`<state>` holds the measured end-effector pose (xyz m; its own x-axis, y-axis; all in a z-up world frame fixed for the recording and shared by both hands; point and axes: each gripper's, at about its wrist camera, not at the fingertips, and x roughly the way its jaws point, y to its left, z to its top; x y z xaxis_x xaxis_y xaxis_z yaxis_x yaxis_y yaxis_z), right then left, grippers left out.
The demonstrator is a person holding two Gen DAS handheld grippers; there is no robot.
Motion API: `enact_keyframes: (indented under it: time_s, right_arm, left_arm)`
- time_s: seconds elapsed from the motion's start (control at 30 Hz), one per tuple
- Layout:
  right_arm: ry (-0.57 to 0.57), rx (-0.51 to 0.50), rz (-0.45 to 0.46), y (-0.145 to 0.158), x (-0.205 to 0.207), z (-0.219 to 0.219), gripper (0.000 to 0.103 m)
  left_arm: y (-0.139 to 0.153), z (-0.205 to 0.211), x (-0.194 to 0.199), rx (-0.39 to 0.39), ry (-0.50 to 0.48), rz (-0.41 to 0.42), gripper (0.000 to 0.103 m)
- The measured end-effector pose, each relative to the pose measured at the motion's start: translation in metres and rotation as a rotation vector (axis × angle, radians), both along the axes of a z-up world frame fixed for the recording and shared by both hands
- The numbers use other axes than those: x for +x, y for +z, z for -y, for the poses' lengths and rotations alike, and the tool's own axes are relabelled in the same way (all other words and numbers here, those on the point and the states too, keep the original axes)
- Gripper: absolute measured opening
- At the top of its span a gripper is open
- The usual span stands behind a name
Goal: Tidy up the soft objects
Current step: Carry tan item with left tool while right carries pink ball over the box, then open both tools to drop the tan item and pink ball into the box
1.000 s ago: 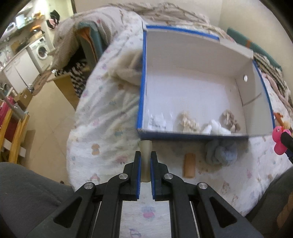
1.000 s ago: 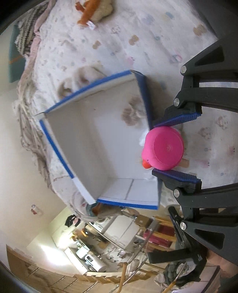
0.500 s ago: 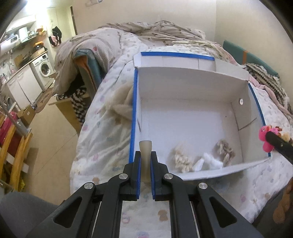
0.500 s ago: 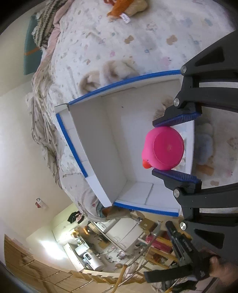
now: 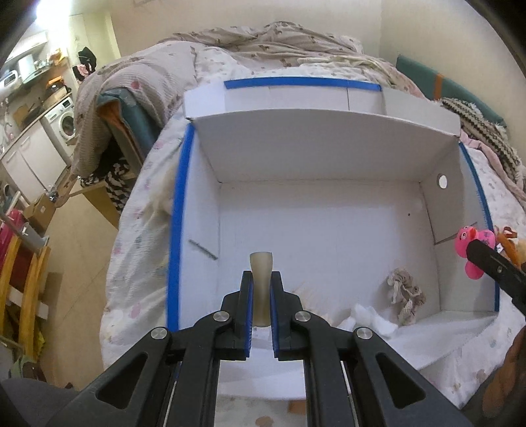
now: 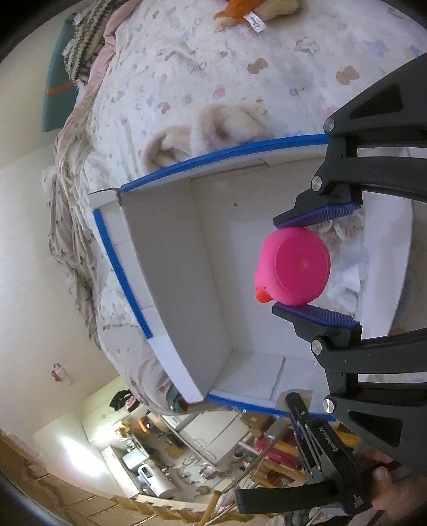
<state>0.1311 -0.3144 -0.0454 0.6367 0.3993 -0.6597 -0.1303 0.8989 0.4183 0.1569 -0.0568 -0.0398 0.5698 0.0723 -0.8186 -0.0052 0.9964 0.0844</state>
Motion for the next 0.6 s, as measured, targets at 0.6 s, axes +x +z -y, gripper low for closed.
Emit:
enact_keyframes:
  time_s: [0.6]
  right_arm:
    - [0.034,-0.119,-0.076,-0.027,0.016,-0.019,0.048]
  left_arm:
    - [-0.056,0.017,0.039,0.058,-0.01,-0.099,0.01]
